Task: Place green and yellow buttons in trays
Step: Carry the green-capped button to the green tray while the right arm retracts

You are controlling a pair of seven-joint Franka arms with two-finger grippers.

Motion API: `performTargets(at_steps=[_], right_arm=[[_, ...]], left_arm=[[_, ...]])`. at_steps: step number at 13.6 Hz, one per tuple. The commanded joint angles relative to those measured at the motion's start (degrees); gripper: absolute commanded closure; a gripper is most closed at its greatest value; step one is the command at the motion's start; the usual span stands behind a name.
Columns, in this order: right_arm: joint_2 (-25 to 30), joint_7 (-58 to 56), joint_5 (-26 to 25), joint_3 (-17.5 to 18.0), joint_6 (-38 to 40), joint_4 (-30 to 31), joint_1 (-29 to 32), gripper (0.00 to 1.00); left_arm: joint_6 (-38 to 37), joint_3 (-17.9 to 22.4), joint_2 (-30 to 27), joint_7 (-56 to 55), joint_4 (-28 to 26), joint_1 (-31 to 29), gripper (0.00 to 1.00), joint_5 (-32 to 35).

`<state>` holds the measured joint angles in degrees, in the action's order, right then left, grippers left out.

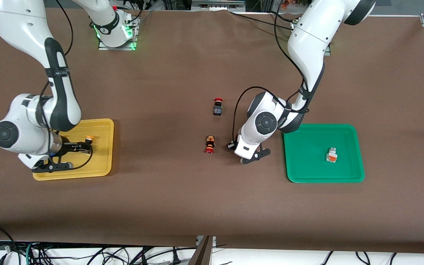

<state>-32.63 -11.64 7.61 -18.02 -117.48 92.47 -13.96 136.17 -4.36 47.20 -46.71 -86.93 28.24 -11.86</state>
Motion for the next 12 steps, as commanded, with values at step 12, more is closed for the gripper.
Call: performTargets(at_steps=[12], right_arm=[[27.25,3.46,-4.59,12.03,30.99,-3.62,10.70,0.00]], left_arm=[[-37.19,3.92,-14.06,27.98,1.06,-14.43,1.00,6.49]])
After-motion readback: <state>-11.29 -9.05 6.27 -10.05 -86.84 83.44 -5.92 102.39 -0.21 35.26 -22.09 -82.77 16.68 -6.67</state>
